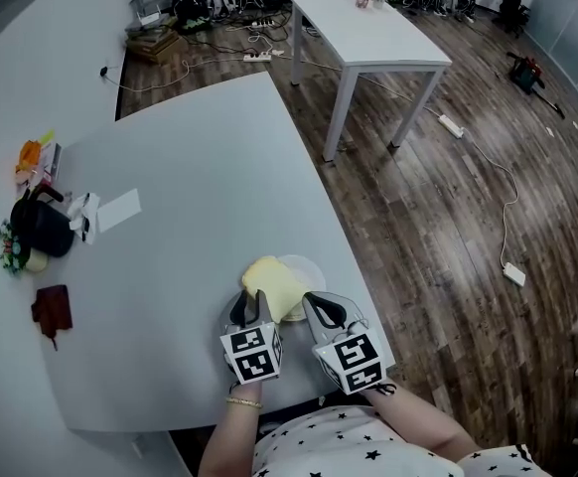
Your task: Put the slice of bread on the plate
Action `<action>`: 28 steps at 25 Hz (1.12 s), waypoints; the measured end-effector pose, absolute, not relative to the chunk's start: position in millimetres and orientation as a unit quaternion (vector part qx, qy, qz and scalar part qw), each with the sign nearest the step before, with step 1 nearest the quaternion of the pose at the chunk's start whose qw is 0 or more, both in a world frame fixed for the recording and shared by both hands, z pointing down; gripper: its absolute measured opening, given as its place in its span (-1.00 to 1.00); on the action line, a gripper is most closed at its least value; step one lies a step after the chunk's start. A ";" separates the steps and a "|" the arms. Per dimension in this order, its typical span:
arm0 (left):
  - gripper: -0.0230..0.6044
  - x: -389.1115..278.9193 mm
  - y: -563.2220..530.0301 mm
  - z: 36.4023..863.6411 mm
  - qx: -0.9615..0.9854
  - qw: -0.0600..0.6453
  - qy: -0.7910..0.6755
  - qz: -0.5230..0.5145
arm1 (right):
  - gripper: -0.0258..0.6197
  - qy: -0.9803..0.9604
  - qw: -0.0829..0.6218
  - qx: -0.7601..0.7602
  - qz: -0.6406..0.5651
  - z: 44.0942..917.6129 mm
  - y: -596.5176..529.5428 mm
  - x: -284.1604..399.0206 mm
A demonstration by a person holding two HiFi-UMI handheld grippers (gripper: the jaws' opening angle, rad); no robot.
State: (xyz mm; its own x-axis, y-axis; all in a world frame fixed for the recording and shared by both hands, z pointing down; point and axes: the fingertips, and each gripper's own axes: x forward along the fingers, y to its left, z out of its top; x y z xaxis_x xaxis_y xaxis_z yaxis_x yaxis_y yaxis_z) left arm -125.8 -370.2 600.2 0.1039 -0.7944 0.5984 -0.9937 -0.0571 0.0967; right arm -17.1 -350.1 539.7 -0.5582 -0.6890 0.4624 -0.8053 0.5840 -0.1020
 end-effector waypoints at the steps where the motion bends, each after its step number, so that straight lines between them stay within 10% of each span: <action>1: -0.60 -124.8 -366.5 595.8 0.700 0.250 -0.640 0.196 | -0.92 -0.870 0.190 0.429 0.152 539.2 -348.7 -17.7; 6: -0.90 -117.7 -342.3 577.0 0.699 0.247 -0.643 0.193 | -0.92 -0.877 0.186 0.419 0.143 537.3 -336.4 -20.7; 28: -0.90 -103.2 -267.7 543.7 0.717 0.241 -0.638 0.147 | -0.92 -0.891 0.172 0.405 0.116 523.0 -266.3 -13.7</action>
